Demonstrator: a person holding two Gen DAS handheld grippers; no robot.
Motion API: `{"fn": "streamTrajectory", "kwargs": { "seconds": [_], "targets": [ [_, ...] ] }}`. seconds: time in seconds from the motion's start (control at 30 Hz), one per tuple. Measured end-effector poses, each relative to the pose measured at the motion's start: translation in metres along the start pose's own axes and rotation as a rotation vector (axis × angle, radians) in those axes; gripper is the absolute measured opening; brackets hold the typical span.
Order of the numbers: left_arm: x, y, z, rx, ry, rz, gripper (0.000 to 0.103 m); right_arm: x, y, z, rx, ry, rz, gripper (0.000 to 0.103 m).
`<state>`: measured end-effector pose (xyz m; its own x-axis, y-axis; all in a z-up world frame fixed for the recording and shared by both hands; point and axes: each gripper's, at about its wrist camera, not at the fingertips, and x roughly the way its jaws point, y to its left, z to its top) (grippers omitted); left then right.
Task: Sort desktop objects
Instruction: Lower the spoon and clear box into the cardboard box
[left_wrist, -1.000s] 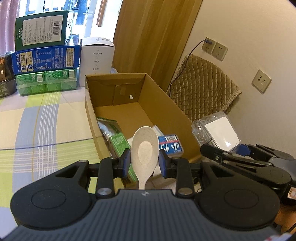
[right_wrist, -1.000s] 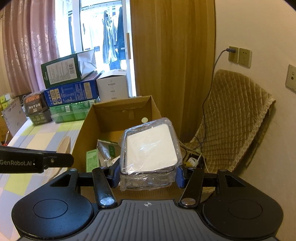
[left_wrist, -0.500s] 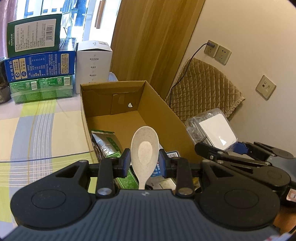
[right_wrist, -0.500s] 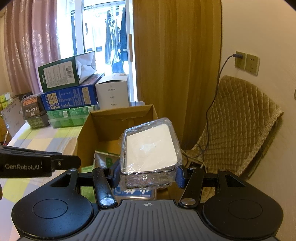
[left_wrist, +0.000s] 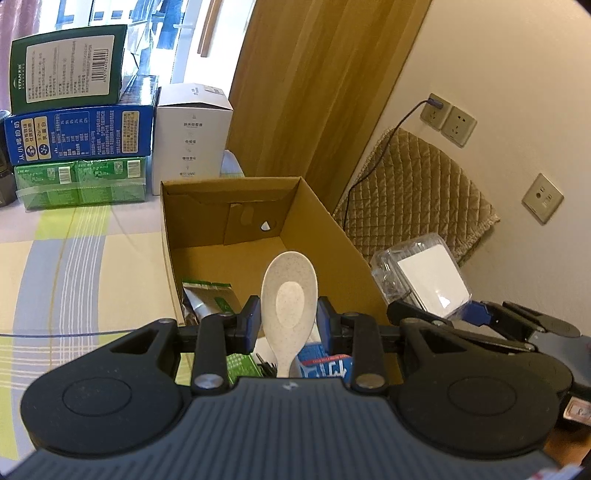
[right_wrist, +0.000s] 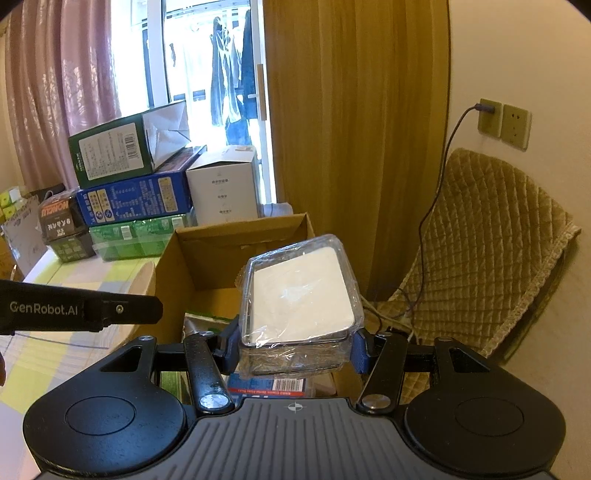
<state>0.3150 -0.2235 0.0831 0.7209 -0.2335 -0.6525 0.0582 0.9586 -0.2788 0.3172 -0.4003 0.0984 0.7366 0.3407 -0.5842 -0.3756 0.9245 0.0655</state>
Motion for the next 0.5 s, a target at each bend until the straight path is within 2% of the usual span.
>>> {"fn": "streamTrajectory", "kwargs": {
  "seconds": [0.5],
  "targets": [
    [0.027, 0.009, 0.016, -0.028, 0.004, 0.024, 0.027, 0.030, 0.002, 0.011, -0.009, 0.018, 0.018, 0.053]
  ]
}}
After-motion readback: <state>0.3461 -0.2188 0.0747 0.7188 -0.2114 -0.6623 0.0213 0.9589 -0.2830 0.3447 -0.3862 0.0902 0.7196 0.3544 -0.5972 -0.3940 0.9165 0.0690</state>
